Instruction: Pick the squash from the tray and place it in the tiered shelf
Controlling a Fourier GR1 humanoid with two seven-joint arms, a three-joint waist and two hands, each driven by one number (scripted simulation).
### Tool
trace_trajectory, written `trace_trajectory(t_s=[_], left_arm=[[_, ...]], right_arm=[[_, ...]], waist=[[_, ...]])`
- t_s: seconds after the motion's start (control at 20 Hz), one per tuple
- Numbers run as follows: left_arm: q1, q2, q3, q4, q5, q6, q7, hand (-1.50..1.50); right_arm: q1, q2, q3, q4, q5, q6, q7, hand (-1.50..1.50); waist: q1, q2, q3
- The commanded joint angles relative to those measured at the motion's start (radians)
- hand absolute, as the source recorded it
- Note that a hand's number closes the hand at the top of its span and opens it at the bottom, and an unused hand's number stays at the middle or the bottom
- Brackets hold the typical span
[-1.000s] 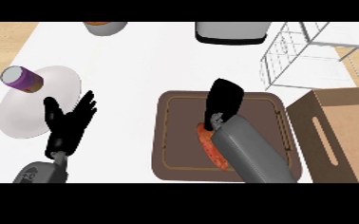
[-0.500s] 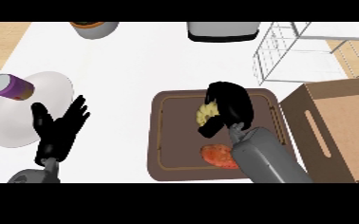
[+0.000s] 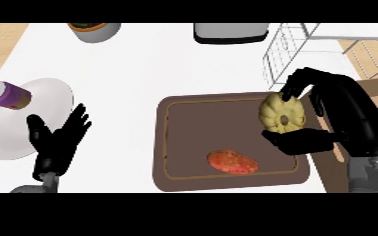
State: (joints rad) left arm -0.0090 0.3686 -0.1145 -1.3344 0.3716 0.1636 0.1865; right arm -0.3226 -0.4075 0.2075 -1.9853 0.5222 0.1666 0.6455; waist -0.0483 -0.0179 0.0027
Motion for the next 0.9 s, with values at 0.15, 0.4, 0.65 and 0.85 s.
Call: trace_trajectory(t_s=[0.15,0.4,0.65,0.85], left_arm=[[0.013,-0.001,-0.01,-0.011,-0.012,-0.015,0.027,0.0],[0.007,-0.031,-0.009,0.061,-0.03,-0.059,-0.032,0.0],[-0.057,-0.082,-0.035,0.016,-0.079,0.024,0.048,0.0],[-0.07,-0.046,0.0,0.009,-0.066,-0.018,0.065,0.0]], right_arm=[[-0.097,-0.174,-0.38,-0.21,-0.289,0.195,0.178,1.5],[-0.226,-0.278,-0.525,-0.113,-0.409,0.276,0.251,1.5],[-0.332,-0.343,-0.599,0.114,-0.419,0.273,0.163,1.5],[-0.521,-0.404,-0.578,0.324,-0.418,0.266,0.175,1.5]], waist=[[0.029,0.01,-0.003],[0.044,0.016,-0.004],[0.049,0.018,-0.003],[0.061,0.02,-0.004]])
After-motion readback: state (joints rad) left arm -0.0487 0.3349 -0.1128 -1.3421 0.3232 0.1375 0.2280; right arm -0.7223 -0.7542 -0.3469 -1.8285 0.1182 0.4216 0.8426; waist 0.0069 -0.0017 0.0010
